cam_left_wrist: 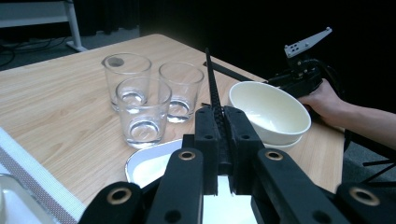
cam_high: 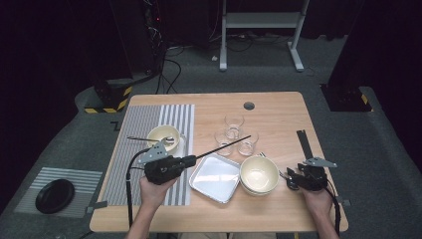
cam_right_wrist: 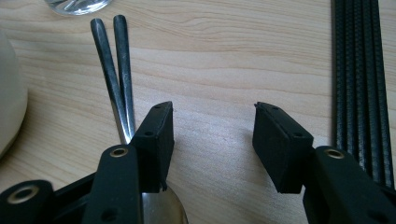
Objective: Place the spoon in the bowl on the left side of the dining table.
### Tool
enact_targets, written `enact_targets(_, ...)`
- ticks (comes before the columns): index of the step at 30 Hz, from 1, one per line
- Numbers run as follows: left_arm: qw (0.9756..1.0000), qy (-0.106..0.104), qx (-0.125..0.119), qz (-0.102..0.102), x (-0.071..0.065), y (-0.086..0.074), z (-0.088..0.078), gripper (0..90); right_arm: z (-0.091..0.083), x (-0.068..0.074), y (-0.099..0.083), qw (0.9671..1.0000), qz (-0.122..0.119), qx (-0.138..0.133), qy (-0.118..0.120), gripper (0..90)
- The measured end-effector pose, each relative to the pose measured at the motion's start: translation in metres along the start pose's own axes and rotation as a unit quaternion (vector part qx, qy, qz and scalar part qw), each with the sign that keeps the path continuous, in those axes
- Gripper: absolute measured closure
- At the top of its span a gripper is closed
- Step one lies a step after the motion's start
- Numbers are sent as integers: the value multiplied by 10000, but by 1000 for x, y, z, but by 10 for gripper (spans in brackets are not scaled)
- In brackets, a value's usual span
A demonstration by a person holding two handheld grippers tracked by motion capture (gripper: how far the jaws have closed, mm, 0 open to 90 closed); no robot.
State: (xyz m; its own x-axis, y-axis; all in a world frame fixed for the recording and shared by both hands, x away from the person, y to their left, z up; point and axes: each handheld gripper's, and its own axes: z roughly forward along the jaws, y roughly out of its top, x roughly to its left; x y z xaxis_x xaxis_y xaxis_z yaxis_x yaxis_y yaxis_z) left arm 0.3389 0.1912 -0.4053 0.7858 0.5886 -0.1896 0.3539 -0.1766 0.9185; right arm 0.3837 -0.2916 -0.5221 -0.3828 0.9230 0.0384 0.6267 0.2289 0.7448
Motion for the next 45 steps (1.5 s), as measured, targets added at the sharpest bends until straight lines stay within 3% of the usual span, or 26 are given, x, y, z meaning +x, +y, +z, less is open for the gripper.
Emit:
enact_targets(2, 10000, 13, 18, 53, 2, 0, -2, 844, 0, 0, 0, 10000, -30, 14, -14, 466)
enact_targets(6, 9999, 77, -81, -100, 1, -2, -5, 844, 3, 4, 2, 9996, -247, 48, -111, 428)
enact_targets(7, 10000, 64, -16, 74, 4, -2, -6, 844, 3, 4, 2, 9998, -177, 66, -109, 422)
enact_targets(8, 9999, 73, -98, -56, 2, -3, -6, 844, 3, 4, 2, 9998, -166, 72, -104, 419)
enact_targets(11, 9998, 118, -116, -146, 2, -4, -8, 844, 3, 4, 2, 9997, -187, 68, -123, 412)
enact_targets(14, 9998, 121, -122, -71, 3, -3, -9, 844, 3, 4, 2, 9997, -182, 67, -167, 399)
enact_targets(18, 9996, 190, -149, -156, 3, -4, -11, 844, 3, 5, 2, 9997, -148, 79, -173, 396)
enact_targets(20, 9997, 182, -146, -8, 5, -4, -12, 844, 3, 5, 2, 9997, -166, 74, -184, 396)
enact_targets(21, 9995, 239, -160, -160, 3, -6, -13, 844, 3, 5, 2, 9997, -148, 75, -180, 395)
enact_targets(23, 9995, 248, -169, -106, 4, -6, -13, 844, 3, 5, 2, 9997, -140, 76, -181, 393)
enact_targets(25, 9991, 294, -209, -231, 4, -8, -14, 844, 3, 5, 2, 9997, -131, 79, -186, 393)
enact_targets(33, 9987, 390, -226, -229, 7, -9, -17, 844, 3, 5, 2, 9997, -120, 85, -181, 392)
enact_targets(34, 9989, 389, -220, -109, 9, -9, -18, 844, 3, 5, 2, 9997, -121, 85, -181, 392)
enact_targets(35, 9984, 426, -239, -268, 7, -10, -19, 844, 3, 5, 2, 9997, -119, 85, -187, 391)
enact_targets(38, 9981, 490, -257, -270, 9, -10, -22, 844, 3, 5, 2, 9997, -117, 85, -187, 391)
enact_targets(39, 9983, 509, -239, -164, 11, -10, -23, 844, 3, 5, 2, 9997, -111, 88, -186, 391)
enact_targets(40, 9977, 548, -282, -295, 10, -11, -24, 844, 3, 5, 2, 9997, -121, 84, -187, 391)
enact_targets(44, 9976, 590, -271, -220, 14, -12, -29, 844, 3, 5, 2, 9997, -106, 87, -188, 390)
enact_targets(45, 9972, 619, -286, -315, 13, -12, -30, 845, 3, 5, 2, 9997, -119, 84, -189, 390)
